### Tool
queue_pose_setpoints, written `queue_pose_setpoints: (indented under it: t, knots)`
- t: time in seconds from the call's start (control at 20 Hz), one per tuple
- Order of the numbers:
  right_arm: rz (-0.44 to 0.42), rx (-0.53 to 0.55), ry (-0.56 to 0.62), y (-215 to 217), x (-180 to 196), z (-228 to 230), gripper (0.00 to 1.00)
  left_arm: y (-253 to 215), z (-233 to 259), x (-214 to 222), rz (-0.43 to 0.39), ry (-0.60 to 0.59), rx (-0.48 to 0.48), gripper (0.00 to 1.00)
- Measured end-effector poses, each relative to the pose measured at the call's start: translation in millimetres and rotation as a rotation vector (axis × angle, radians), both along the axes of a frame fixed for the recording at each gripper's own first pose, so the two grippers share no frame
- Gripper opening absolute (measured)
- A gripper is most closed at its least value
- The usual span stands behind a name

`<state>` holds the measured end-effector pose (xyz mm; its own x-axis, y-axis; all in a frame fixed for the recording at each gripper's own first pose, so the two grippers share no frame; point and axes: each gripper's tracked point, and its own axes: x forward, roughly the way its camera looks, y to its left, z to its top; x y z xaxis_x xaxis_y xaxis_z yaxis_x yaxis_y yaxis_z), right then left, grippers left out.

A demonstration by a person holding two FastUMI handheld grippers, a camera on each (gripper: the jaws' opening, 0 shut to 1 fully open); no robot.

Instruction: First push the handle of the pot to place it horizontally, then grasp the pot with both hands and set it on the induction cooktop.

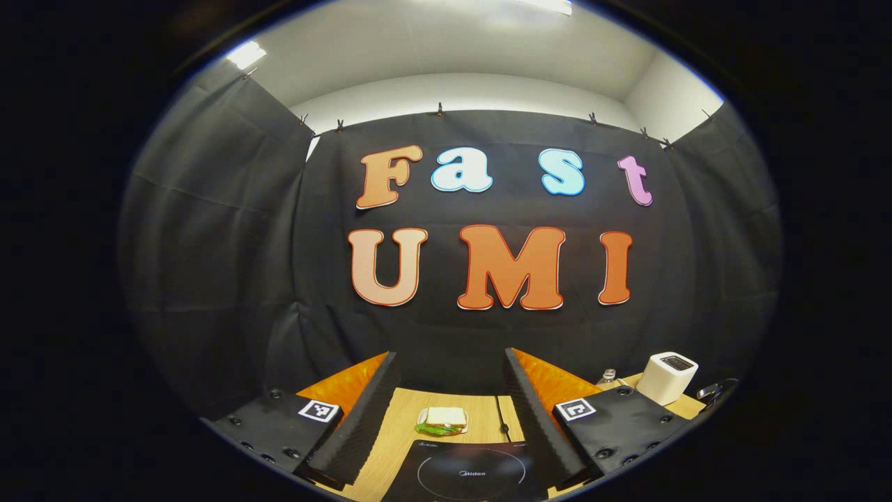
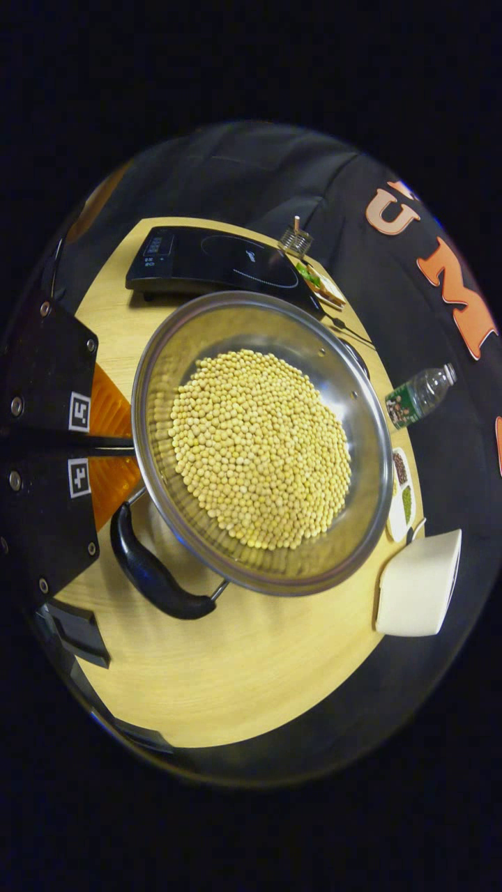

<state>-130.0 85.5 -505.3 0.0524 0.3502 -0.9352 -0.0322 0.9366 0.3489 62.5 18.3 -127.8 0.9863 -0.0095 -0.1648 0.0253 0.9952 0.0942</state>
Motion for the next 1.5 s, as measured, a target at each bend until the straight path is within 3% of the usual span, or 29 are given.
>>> queue_pose_setpoints:
  t: [0.4,0.65,1.05,1.5]
  knots:
    - [-0.118,-0.115,-0.004,-59,22,-14,0.0,-3,-13,3,0.006,0.01,0.016,0.99]
    - [-0.164,-0.124,-0.002,-73,47,-23,0.01,-2,-19,3,0.006,0.021,0.032,0.98]
    - [-0.166,-0.225,-0.043,-100,97,-41,0.02,1,-34,6,0.027,0.048,0.052,0.98]
    - [-0.183,-0.2,-0.036,-105,133,-53,0.0,0,-60,10,0.046,0.095,0.052,0.98]
